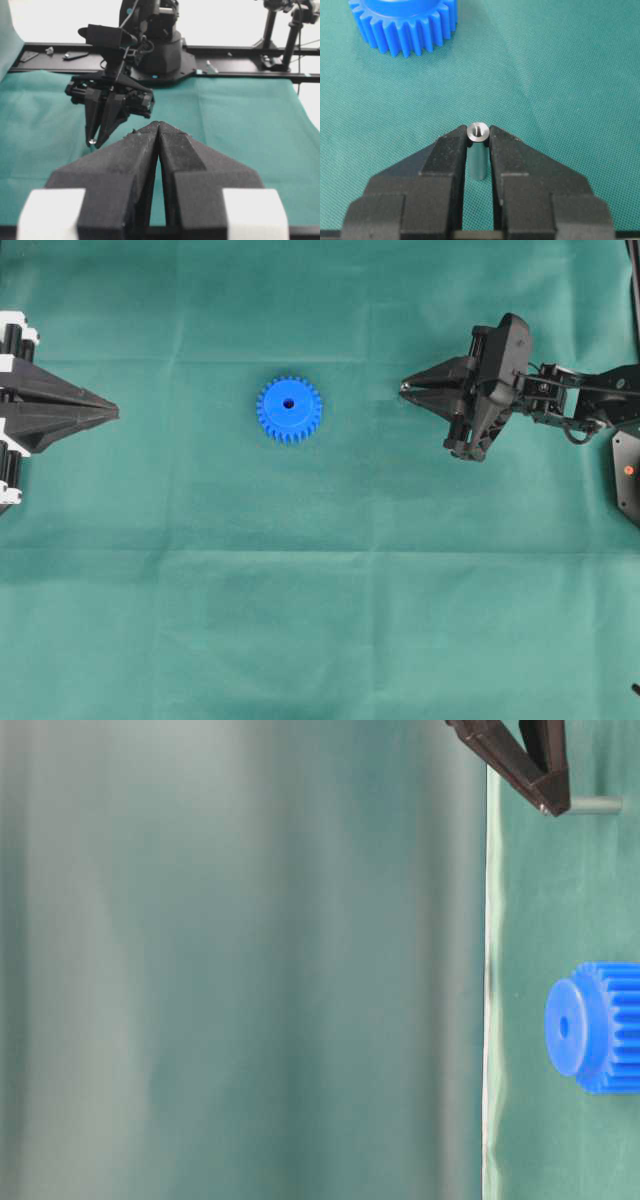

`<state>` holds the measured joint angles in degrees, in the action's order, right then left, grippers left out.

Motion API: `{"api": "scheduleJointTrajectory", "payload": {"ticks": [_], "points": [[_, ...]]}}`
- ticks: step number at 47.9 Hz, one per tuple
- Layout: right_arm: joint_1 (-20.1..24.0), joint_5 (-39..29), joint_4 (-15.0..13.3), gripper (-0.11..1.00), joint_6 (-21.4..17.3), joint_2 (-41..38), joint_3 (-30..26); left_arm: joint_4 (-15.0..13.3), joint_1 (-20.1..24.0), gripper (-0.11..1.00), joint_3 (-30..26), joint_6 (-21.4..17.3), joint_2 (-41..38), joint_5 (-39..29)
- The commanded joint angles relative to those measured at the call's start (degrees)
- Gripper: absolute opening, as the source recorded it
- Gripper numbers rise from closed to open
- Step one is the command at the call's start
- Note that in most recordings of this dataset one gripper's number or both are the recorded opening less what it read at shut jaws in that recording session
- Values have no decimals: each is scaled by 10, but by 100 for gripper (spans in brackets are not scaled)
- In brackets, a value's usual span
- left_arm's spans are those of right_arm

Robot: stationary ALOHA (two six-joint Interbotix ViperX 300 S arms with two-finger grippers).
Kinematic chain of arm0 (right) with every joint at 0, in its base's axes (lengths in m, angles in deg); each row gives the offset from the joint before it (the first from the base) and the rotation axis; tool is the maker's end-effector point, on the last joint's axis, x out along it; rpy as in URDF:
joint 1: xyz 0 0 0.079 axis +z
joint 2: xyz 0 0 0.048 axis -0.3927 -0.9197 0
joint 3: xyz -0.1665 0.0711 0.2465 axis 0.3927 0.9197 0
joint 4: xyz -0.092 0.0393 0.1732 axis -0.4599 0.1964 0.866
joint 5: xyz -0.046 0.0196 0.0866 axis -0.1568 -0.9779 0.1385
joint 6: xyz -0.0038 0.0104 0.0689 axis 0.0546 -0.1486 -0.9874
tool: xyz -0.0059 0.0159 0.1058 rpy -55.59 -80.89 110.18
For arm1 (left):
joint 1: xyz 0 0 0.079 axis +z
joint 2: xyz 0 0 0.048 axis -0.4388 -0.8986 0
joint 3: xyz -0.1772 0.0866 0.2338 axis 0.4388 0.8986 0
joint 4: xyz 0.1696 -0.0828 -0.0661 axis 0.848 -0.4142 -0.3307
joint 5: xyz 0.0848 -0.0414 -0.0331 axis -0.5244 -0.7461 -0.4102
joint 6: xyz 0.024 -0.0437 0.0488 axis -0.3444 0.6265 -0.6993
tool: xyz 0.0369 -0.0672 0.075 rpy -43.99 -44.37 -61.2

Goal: Insert the shaft placed at a random location into the center hole of the medium gear at another random location.
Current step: 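Lower the right gripper and close it around the silver shaft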

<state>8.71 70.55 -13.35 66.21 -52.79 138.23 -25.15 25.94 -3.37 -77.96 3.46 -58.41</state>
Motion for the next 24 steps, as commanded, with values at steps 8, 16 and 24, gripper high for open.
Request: {"api": "scheduleJointTrajectory", "payload": {"ticks": [8,16,24], "points": [[-1,-2,-1,14,8,36,-8,0,-1,0,-11,3,-4,3],[-1,-45,-1,14,9,100,-11,1,-1,0,-11,4,-4,3],[-1,-113,-2,14,9,147,-24,1,-1,0,-11,4,-4,3]]}}
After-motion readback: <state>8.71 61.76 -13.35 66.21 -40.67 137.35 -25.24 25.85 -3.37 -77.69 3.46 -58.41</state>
